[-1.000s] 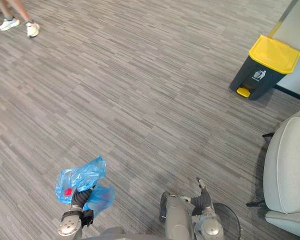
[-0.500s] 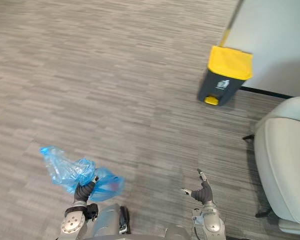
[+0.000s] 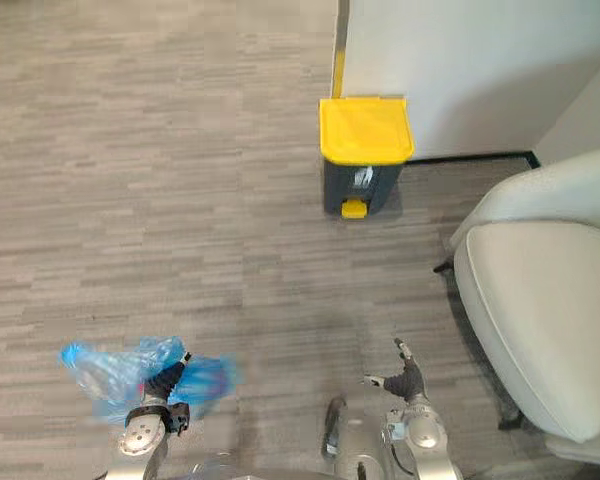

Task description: Gather rubbish on tea table into small bin, then transfer packed bag to large trash can.

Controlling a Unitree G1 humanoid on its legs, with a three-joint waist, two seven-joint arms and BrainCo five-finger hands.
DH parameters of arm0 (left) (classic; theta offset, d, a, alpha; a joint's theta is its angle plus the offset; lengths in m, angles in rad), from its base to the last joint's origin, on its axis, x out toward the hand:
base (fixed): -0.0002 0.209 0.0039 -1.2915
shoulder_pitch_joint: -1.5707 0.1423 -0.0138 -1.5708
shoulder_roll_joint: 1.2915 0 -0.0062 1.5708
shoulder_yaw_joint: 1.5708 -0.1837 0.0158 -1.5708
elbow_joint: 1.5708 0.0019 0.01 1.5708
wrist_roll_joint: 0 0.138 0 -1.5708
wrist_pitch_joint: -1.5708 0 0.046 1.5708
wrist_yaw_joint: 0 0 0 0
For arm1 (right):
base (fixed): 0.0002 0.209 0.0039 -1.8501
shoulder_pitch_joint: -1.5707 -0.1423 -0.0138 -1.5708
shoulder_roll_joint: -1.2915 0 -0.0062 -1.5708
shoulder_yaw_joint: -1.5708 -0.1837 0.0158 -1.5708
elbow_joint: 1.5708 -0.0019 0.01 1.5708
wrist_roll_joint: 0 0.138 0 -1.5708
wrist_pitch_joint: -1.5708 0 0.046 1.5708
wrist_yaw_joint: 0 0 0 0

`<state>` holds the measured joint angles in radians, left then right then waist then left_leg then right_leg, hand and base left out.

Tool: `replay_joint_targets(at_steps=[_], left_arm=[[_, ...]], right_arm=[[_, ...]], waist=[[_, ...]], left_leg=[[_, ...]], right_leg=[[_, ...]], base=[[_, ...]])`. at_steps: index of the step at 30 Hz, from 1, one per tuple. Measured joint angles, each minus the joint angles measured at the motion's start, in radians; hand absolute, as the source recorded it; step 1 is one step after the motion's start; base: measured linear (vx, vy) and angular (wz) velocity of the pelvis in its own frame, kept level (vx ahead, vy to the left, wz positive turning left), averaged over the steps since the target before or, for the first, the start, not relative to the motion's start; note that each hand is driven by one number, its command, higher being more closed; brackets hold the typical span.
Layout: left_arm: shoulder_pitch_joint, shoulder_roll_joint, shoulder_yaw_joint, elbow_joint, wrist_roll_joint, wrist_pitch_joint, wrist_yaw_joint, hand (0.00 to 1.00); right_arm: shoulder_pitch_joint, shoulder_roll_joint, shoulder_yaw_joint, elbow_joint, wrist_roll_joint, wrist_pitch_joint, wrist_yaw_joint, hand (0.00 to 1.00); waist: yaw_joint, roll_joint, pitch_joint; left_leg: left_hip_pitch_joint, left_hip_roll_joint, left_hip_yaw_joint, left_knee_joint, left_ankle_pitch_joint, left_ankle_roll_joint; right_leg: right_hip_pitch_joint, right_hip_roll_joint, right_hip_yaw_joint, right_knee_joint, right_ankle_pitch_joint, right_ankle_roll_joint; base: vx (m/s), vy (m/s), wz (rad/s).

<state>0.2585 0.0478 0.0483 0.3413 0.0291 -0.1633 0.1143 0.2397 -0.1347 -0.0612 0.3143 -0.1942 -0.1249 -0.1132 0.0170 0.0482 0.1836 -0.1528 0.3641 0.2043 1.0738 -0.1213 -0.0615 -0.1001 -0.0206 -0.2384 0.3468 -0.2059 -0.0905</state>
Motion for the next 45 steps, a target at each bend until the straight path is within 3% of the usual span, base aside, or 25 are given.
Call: replay_joint_targets(at_steps=[1, 2, 4, 6, 7, 8, 12, 13, 14, 15, 17, 21, 22, 23, 24, 25, 27, 29, 30, 32, 33, 36, 37, 40, 45], left_arm=[[0.005, -0.009, -0.001, -0.001, 0.0, 0.0, -0.004, 1.0], [0.013, -0.017, -0.001, -0.01, 0.0, 0.0, -0.006, 1.0], [0.03, -0.035, 0.0, -0.031, 0.0, 0.0, -0.006, 1.0], [0.052, -0.046, 0.001, -0.042, 0.0, 0.0, -0.005, 1.0], [0.061, -0.042, 0.003, -0.042, 0.0, 0.0, -0.005, 1.0], [0.062, -0.035, -0.001, -0.041, 0.0, 0.002, -0.003, 1.0], [0.053, -0.036, -0.004, -0.065, 0.0, 0.005, -0.001, 1.0], [0.055, -0.035, -0.012, -0.065, 0.001, 0.008, -0.002, 1.0], [0.054, -0.027, -0.014, -0.067, 0.0, 0.01, -0.001, 1.0], [0.042, -0.012, -0.02, -0.067, 0.0, 0.013, 0.002, 1.0], [0.039, 0.0, -0.031, -0.075, 0.0, 0.013, 0.014, 1.0], [0.013, 0.028, -0.037, -0.087, -0.009, 0.011, 0.022, 1.0], [0.006, 0.027, -0.037, -0.085, -0.019, 0.01, 0.022, 1.0], [0.001, 0.026, -0.037, -0.074, -0.019, 0.009, 0.023, 1.0], [-0.004, 0.025, -0.038, -0.064, -0.019, 0.008, 0.023, 1.0], [-0.013, 0.001, -0.036, -0.049, -0.019, 0.009, 0.024, 1.0], [-0.016, -0.015, -0.041, -0.047, -0.019, 0.006, 0.023, 1.0], [-0.046, -0.042, -0.041, -0.026, -0.019, 0.008, 0.023, 1.0], [-0.045, -0.045, -0.041, -0.025, -0.019, 0.008, 0.023, 1.0], [-0.03, -0.047, -0.046, -0.013, -0.02, 0.008, 0.02, 1.0], [-0.026, -0.047, -0.05, -0.012, -0.02, 0.01, 0.019, 1.0], [-0.03, -0.047, -0.057, -0.012, -0.019, 0.01, 0.017, 1.0], [-0.032, -0.051, -0.059, -0.014, -0.019, 0.01, 0.017, 1.0], [-0.027, -0.023, -0.054, -0.013, -0.019, 0.008, 0.018, 1.0], [-0.016, 0.004, -0.043, -0.012, -0.017, 0.009, 0.015, 1.0]], right_arm=[[-0.011, -0.003, -0.002, -0.022, 0.001, -0.002, -0.001, 0.0], [-0.022, -0.001, -0.001, -0.03, 0.003, -0.005, -0.001, 0.0], [-0.033, -0.003, -0.004, -0.025, 0.006, -0.004, -0.003, 0.0], [-0.023, -0.007, -0.005, -0.025, 0.006, -0.002, -0.015, 0.0], [-0.021, -0.007, -0.004, -0.018, 0.006, -0.001, -0.018, 0.0], [-0.014, 0.017, -0.003, -0.002, 0.006, 0.006, -0.018, 0.0], [-0.022, 0.032, -0.008, 0.021, 0.003, 0.018, -0.018, 0.0], [-0.024, 0.041, -0.01, 0.023, 0.001, 0.018, -0.018, 0.0], [-0.022, 0.057, -0.01, 0.028, -0.005, 0.018, -0.018, 0.0], [-0.014, 0.066, -0.009, 0.033, -0.007, 0.018, -0.017, 0.0], [0.009, 0.067, 0.001, 0.033, -0.01, 0.019, -0.017, 0.0], [0.004, 0.068, 0.0, 0.028, -0.009, 0.018, -0.018, 0.0], [0.001, 0.067, 0.0, 0.027, -0.008, 0.019, -0.018, 0.0], [0.001, 0.064, -0.001, 0.029, -0.009, 0.02, -0.018, 0.0], [0.002, 0.058, -0.004, 0.035, -0.009, 0.02, -0.019, 0.0], [-0.002, 0.044, -0.018, 0.046, -0.009, 0.025, -0.019, 0.0], [-0.023, 0.045, -0.032, 0.046, -0.008, 0.028, -0.019, 0.0], [-0.036, 0.047, -0.04, 0.052, -0.001, 0.039, -0.019, 0.0], [-0.039, 0.047, -0.039, 0.052, 0.001, 0.039, -0.019, 0.0], [-0.055, 0.058, -0.041, 0.055, 0.011, 0.035, -0.025, 0.0], [-0.055, 0.058, -0.044, 0.057, 0.028, 0.029, -0.038, 0.0], [-0.047, 0.056, -0.071, 0.088, 0.039, 0.023, -0.057, 0.0], [-0.028, 0.047, -0.09, 0.098, 0.042, 0.023, -0.059, 0.0], [0.005, 0.092, -0.098, 0.124, 0.046, 0.034, -0.058, 0.0], [0.005, 0.093, -0.106, 0.143, 0.045, 0.037, -0.058, 0.0]], waist=[[0.009, -0.019, 0.006], [0.028, -0.011, 0.001], [0.049, -0.015, 0.006], [0.059, -0.002, -0.004], [0.066, 0.015, -0.015], [0.056, -0.035, -0.035], [0.066, -0.066, -0.051], [0.058, -0.068, -0.05], [0.049, -0.076, -0.042], [0.047, -0.08, -0.042], [0.04, -0.065, -0.033], [0.011, -0.071, -0.033], [0.002, -0.072, -0.032], [-0.003, -0.07, -0.035], [-0.008, -0.064, -0.038], [0.002, -0.032, -0.044], [-0.007, -0.023, -0.044], [-0.002, -0.016, -0.034], [-0.001, -0.015, -0.033], [0.006, -0.03, -0.029], [0.014, -0.046, -0.032], [0.023, -0.039, -0.036], [0.023, -0.007, -0.049], [0.021, -0.063, -0.061], [0.022, -0.072, -0.064]], left_leg=[[-0.08, -0.02, 0.011, 0.013, -0.054, 0.012], [-0.144, -0.046, 0.036, -0.043, -0.1, 0.02], [-0.215, -0.097, 0.046, -0.203, -0.127, 0.024], [-0.231, -0.145, 0.042, -0.44, -0.117, 0.009], [-0.223, -0.182, 0.033, -0.564, -0.009, 0.044], [-0.194, -0.219, 0.077, -0.571, -0.047, 0.061], [-0.159, -0.233, 0.126, -0.476, -0.177, 0.112], [-0.121, -0.243, 0.132, -0.488, -0.198, 0.109], [-0.045, -0.261, 0.132, -0.525, -0.221, 0.107], [0.031, -0.273, 0.133, -0.557, -0.238, 0.111], [0.147, -0.281, 0.125, -0.626, -0.244, 0.106], [0.242, -0.265, 0.06, -0.694, -0.282, 0.06], [0.262, -0.257, 0.04, -0.688, -0.305, 0.039], [0.289, -0.247, 0.015, -0.681, -0.34, 0.005], [0.301, -0.236, -0.003, -0.679, -0.35, -0.006], [0.323, -0.213, -0.024, -0.694, -0.336, -0.022], [0.314, -0.21, -0.065, -0.677, -0.281, -0.029], [0.201, -0.165, -0.109, -0.394, -0.142, -0.034], [0.168, -0.15, -0.11, -0.311, -0.108, -0.038], [0.084, -0.106, -0.051, -0.171, -0.136, -0.013], [0.037, -0.103, -0.003, -0.207, -0.149, 0.01], [-0.036, -0.111, 0.062, -0.431, -0.148, 0.023], [-0.043, -0.12, 0.076, -0.596, -0.042, 0.026], [-0.001, -0.162, 0.108, -0.645, -0.051, 0.022], [0.051, -0.183, 0.162, -0.693, -0.052, 0.023]], right_leg=[[0.047, 0.004, 0.03, -0.038, -0.014, 0.003], [0.081, 0.005, 0.068, -0.059, -0.036, 0.004], [0.128, 0.001, 0.113, -0.072, -0.066, 0.026], [0.156, -0.008, 0.159, -0.059, -0.114, 0.063], [0.171, -0.021, 0.186, -0.028, -0.159, 0.1], [0.178, -0.065, 0.21, -0.029, -0.172, 0.118], [0.186, -0.108, 0.274, 0.042, -0.143, 0.16], [0.144, -0.118, 0.276, 0.18, -0.118, 0.212], [0.05, -0.133, 0.284, 0.431, -0.059, 0.297], [-0.032, -0.14, 0.291, 0.645, -0.066, 0.284], [-0.127, -0.139, 0.236, 0.734, -0.092, 0.236], [-0.292, -0.138, 0.125, 0.509, -0.115, 0.187], [-0.316, -0.133, 0.117, 0.371, -0.081, 0.176], [-0.316, -0.117, 0.134, 0.241, 0.062, 0.164], [-0.303, -0.105, 0.131, 0.246, 0.102, 0.141], [-0.297, -0.086, 0.121, 0.282, 0.062, 0.121], [-0.302, -0.106, 0.102, 0.346, -0.002, 0.111], [-0.188, -0.09, 0.046, 0.274, -0.031, 0.082], [-0.147, -0.081, 0.039, 0.238, -0.031, 0.082], [-0.017, -0.063, 0.029, 0.126, -0.029, 0.077], [0.029, -0.065, 0.025, 0.078, -0.028, 0.078], [0.067, -0.064, 0.023, 0.038, -0.024, 0.087], [0.077, -0.048, 0.023, 0.037, -0.028, 0.106], [0.083, -0.081, 0.074, 0.028, -0.033, 0.141], [0.103, -0.101, 0.122, -0.018, -0.019, 0.164]], base=[[0.4, -0.001, -0.78], [0.48, 0.052, -0.84], [0.45, 0.145, -0.83], [0.51, 0.267, -0.78], [0.55, 0.284, -0.5], [0.56, 0.256, -0.34], [0.5, 0.219, -0.38], [0.58, 0.217, -0.29], [0.57, 0.146, -0.08], [0.47, 0.06, 0.02], [0.42, -0.013, 0.17], [0.43, -0.119, 0.49], [0.42, -0.242, 0.56], [0.53, -0.294, 0.61], [0.56, -0.251, 0.4], [0.47, -0.2, 0.37], [0.45, -0.209, 0.46], [0.44, -0.222, 0.48], [0.4, -0.211, 0.26], [0.38, -0.135, 0.03], [0.3, -0.047, -0.05], [0.24, 0.071, -0.05], [0.29, 0.151, -0.09], [0.22, 0.115, -0.12], [0.06, 0.044, -0.26]])
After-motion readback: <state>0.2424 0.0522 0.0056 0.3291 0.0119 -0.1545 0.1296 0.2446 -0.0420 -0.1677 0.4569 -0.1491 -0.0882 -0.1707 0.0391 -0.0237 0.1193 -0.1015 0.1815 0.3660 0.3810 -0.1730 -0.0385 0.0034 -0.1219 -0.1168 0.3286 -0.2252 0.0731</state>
